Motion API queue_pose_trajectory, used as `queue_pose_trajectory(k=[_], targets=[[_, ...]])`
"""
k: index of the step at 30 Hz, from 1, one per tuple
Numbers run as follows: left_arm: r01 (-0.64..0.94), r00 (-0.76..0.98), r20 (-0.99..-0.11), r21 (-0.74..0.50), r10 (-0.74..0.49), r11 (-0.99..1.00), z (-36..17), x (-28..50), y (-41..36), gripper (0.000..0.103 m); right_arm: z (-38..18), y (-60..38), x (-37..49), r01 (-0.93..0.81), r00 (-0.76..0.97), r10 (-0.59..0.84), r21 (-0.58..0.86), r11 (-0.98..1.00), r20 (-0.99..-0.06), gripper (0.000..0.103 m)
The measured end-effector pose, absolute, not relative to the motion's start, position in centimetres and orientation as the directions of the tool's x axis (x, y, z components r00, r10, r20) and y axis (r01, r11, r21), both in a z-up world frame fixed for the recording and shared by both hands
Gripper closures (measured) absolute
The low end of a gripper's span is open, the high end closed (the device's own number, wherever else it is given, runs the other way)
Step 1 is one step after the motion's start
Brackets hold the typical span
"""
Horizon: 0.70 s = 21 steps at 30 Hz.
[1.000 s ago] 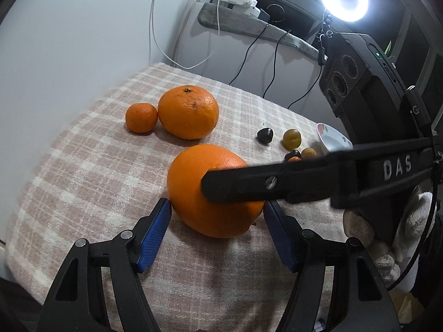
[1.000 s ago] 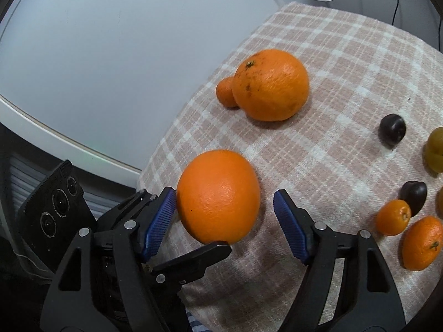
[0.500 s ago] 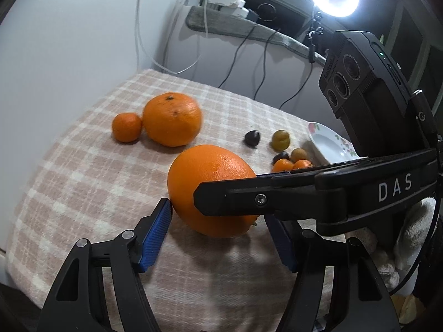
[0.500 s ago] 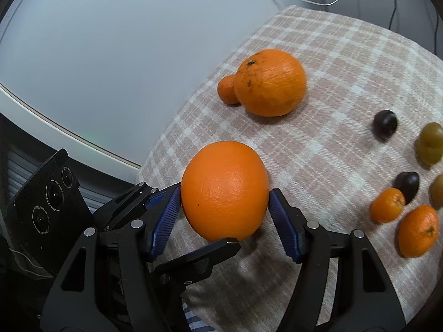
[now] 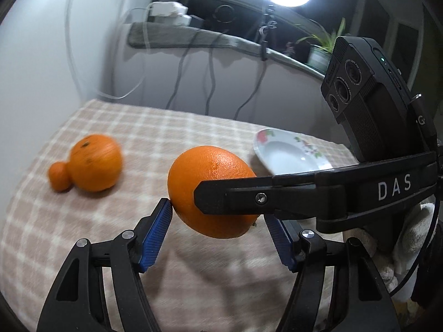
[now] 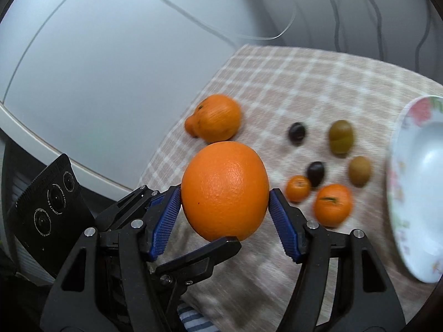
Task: Organize fruits
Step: 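Carry the large orange with the right gripper over the white plate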
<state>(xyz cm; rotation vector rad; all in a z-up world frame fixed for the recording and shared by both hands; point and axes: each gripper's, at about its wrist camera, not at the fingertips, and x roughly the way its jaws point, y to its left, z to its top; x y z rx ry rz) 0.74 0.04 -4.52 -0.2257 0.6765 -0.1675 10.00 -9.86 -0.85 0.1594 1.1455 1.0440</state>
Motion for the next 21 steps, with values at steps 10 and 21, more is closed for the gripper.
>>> queue_pose_trajectory(k=[10, 21], targets=[[0.216, 0.747, -0.58, -0.253, -0.326, 0.943, -3.7, 4.8, -5.0, 0.035, 0.2, -16.6, 12.5, -0.527, 0.156, 0.724, 0.563, 0.637, -0.672, 0.035], [0.302, 0.701, -0.595, -0.251, -0.392, 0.92, -3.5, 9.3, -9.9, 0.035, -0.2, -21.9, 15.3, -0.452, 0.246, 0.693, 0.552, 0.701, -0.678, 0.035]])
